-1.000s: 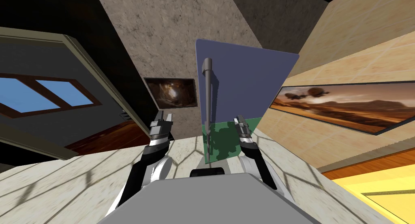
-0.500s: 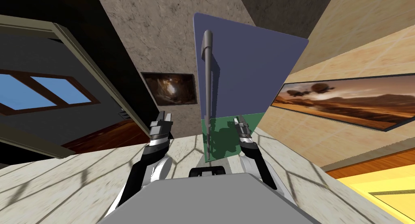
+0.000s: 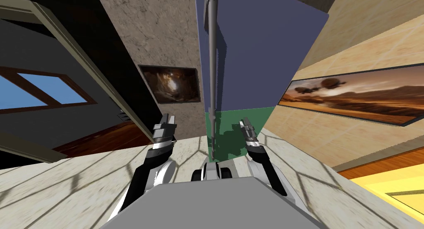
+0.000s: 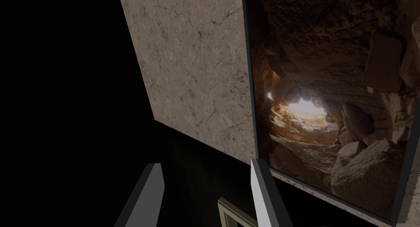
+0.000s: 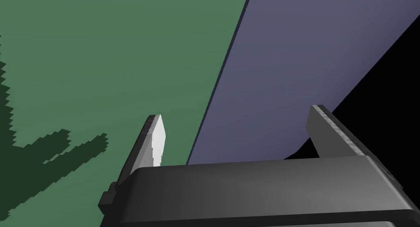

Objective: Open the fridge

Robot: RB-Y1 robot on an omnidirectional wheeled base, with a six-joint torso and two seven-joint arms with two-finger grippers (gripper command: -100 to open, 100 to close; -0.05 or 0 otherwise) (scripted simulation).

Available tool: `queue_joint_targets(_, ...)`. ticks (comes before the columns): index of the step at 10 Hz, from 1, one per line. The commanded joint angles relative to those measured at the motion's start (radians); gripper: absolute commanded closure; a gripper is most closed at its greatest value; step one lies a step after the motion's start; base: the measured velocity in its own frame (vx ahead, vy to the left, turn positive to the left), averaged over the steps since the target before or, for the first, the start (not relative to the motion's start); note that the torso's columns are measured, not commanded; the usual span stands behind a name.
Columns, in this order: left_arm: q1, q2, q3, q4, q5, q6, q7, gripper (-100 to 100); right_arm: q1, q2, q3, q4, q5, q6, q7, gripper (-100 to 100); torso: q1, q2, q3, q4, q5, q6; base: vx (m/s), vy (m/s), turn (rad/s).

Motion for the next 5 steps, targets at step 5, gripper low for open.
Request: queue_joint_targets(5,0.0,0.0,0.0,0.0,0.0,0.0,0.0,0,0.094,-0.115,-0.104,-0.067,0.11,0.024,0.097,-100,-0.002,0.003,-0.006,0.004,-0.001,0.0,0.049,0.11,-0.097)
